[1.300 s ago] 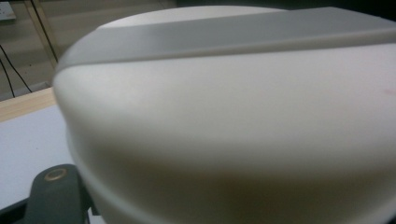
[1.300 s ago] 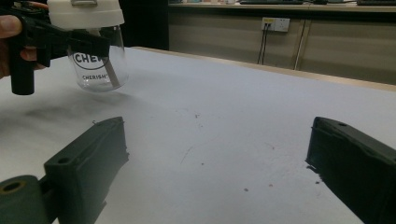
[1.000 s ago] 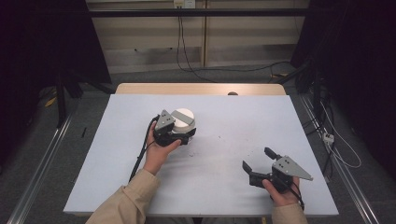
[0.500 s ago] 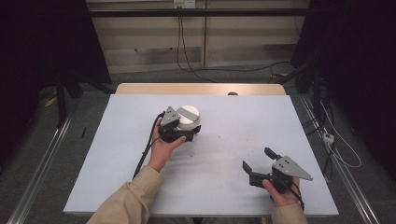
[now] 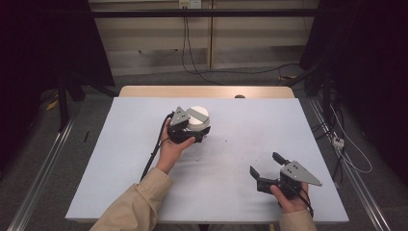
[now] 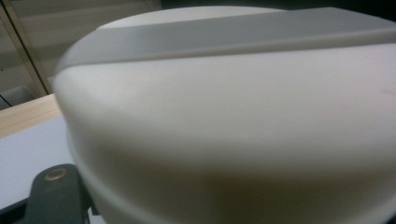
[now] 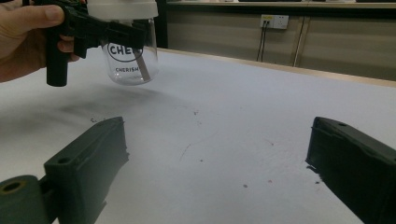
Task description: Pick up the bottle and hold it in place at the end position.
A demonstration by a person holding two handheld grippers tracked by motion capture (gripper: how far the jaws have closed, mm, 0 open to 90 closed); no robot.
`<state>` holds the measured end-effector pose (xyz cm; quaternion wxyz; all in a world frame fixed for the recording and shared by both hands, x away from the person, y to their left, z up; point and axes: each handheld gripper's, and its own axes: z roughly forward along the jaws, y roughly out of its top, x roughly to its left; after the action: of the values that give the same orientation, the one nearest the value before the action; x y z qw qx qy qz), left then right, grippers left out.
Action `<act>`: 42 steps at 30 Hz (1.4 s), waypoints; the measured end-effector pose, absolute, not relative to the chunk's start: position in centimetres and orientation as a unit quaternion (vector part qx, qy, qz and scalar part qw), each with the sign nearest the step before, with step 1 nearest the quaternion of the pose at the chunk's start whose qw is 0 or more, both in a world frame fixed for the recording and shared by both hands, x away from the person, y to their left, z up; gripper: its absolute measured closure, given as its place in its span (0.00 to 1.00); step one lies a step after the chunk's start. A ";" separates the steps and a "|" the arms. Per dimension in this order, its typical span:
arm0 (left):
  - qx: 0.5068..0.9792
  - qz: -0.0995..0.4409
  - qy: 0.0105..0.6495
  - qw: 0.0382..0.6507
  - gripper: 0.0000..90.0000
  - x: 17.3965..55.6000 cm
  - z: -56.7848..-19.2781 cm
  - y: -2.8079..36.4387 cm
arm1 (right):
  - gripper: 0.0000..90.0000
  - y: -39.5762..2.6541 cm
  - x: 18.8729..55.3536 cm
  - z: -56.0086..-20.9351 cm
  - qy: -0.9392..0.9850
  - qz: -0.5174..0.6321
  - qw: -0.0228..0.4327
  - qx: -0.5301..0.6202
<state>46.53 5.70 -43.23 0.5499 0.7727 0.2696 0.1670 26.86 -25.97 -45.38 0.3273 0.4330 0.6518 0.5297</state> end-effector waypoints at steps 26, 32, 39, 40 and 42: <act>0.788 0.153 0.255 0.539 0.21 47.1 -44.7 4.0 | 0.05 -25.9 26.9 -45.5 0.653 0.527 0.326 0.435; 0.792 0.155 0.246 0.537 0.21 47.1 -45.0 3.6 | 0.05 -25.9 27.1 -45.6 0.652 0.528 0.325 0.437; 0.795 0.153 0.230 0.541 0.20 47.1 -45.3 3.5 | 0.05 -25.7 27.4 -45.7 0.656 0.526 0.321 0.436; 0.795 0.153 0.227 0.541 0.20 47.1 -45.3 3.5 | 0.05 -25.7 27.4 -45.7 0.655 0.526 0.321 0.437; 0.795 0.150 0.231 0.540 0.20 47.1 -45.3 3.6 | 0.05 -25.7 27.4 -45.7 0.654 0.527 0.321 0.437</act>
<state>47.07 3.60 -45.34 0.5400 0.7953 0.2309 0.1503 27.42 -25.66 -45.67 0.3210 0.4374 0.6543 0.5267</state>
